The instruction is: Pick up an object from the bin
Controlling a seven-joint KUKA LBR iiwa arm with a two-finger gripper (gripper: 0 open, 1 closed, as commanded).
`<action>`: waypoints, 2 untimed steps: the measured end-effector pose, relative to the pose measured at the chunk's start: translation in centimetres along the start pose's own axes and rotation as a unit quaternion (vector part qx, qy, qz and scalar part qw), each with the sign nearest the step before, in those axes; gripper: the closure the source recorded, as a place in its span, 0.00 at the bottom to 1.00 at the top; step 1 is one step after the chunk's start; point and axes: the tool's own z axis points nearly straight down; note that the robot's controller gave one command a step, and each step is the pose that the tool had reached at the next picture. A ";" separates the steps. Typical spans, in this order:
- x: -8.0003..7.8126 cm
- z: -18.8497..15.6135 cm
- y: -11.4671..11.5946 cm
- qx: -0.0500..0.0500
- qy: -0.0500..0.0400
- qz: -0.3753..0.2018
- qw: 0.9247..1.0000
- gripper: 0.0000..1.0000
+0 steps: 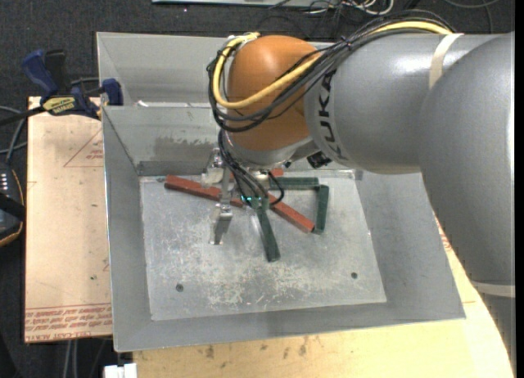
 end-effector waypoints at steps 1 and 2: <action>-0.1 -0.3 0.0 0.000 -0.002 0.001 1.000 0.00; 0.4 -0.2 0.0 0.000 -0.004 -0.021 1.000 0.00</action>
Offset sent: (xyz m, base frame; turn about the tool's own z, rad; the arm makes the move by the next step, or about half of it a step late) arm -0.0181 0.0002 -0.0028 -0.1295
